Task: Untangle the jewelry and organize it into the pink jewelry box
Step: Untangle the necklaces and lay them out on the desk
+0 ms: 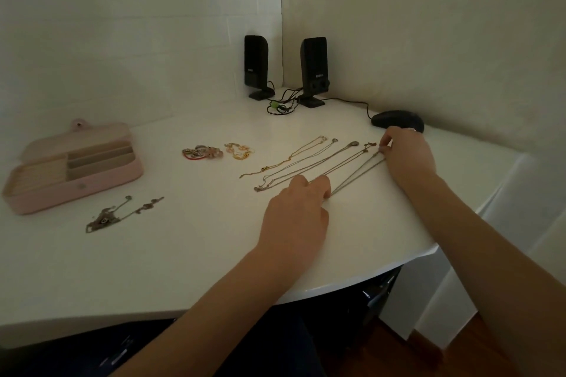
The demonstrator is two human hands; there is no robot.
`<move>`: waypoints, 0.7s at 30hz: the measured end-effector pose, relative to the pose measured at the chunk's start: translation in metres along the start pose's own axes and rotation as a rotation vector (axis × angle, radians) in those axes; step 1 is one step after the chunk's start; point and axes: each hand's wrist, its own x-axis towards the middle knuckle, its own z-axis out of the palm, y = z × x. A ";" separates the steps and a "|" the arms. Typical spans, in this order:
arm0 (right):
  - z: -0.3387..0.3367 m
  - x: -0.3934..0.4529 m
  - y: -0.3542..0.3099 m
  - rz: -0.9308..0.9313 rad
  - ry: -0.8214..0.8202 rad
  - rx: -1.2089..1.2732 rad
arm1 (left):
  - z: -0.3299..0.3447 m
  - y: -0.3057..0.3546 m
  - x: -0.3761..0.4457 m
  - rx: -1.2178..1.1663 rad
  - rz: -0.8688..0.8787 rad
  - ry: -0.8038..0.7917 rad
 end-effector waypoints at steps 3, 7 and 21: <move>0.000 0.002 0.001 0.031 0.018 0.007 | 0.001 0.001 0.000 -0.029 -0.004 -0.012; 0.001 0.002 0.004 0.049 0.026 0.007 | 0.004 0.000 0.001 -0.029 -0.001 0.005; 0.003 -0.011 -0.004 -0.058 0.111 -0.023 | 0.005 -0.007 -0.002 -0.146 0.110 0.037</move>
